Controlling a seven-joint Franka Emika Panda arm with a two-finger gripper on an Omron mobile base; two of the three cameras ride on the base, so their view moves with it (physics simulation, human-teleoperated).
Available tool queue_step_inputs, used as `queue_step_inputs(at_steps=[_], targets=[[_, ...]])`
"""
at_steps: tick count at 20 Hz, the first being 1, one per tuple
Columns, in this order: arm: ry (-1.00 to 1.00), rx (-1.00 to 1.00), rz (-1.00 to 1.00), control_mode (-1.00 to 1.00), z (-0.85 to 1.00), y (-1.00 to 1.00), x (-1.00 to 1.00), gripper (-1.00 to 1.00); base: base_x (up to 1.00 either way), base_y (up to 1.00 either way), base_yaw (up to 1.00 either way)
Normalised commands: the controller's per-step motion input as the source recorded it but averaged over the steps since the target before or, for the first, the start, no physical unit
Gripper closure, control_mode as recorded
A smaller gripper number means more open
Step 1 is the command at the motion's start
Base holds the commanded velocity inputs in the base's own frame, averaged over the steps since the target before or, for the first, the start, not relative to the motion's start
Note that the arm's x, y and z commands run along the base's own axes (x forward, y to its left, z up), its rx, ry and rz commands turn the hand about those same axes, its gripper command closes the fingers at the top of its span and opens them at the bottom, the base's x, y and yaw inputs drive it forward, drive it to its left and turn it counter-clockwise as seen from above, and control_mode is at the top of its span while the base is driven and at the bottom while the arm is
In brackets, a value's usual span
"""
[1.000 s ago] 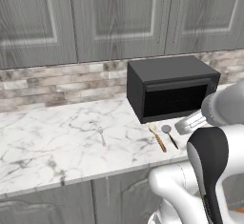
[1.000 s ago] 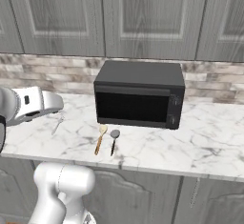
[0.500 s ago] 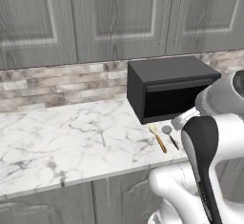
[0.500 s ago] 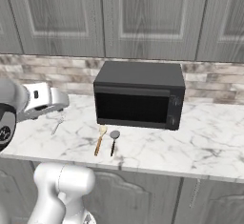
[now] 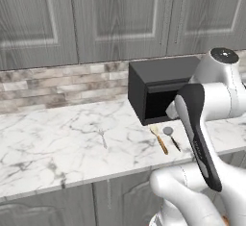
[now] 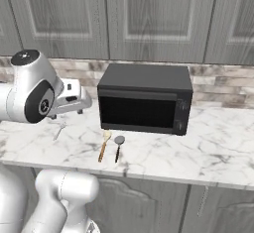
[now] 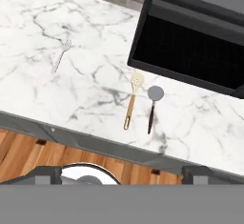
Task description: Organize the utensils by type. Pick up the wooden spoons from the counter and place them in the open cabinet. Then pick up the metallic utensils from the counter and place them in the open drawer.
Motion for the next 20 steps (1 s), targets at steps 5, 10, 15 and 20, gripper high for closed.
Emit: queue_step_inputs(at_steps=[5,10,15,20], targets=[[0.00,-0.07,0.00,-1.00,-0.64,0.00,0.20,-1.00,0.00,0.00,0.00],[0.00,-0.08,-0.01,-1.00,-0.58,-0.08,0.18,-1.00,0.00,0.00,0.00],[0.21,0.18,0.00,-1.00,-0.44,-0.16,0.51,-1.00,0.00,0.00,0.00],[0.18,0.15,0.00,-1.00,-0.52,-0.01,0.55,-1.00,0.00,0.00,0.00]])
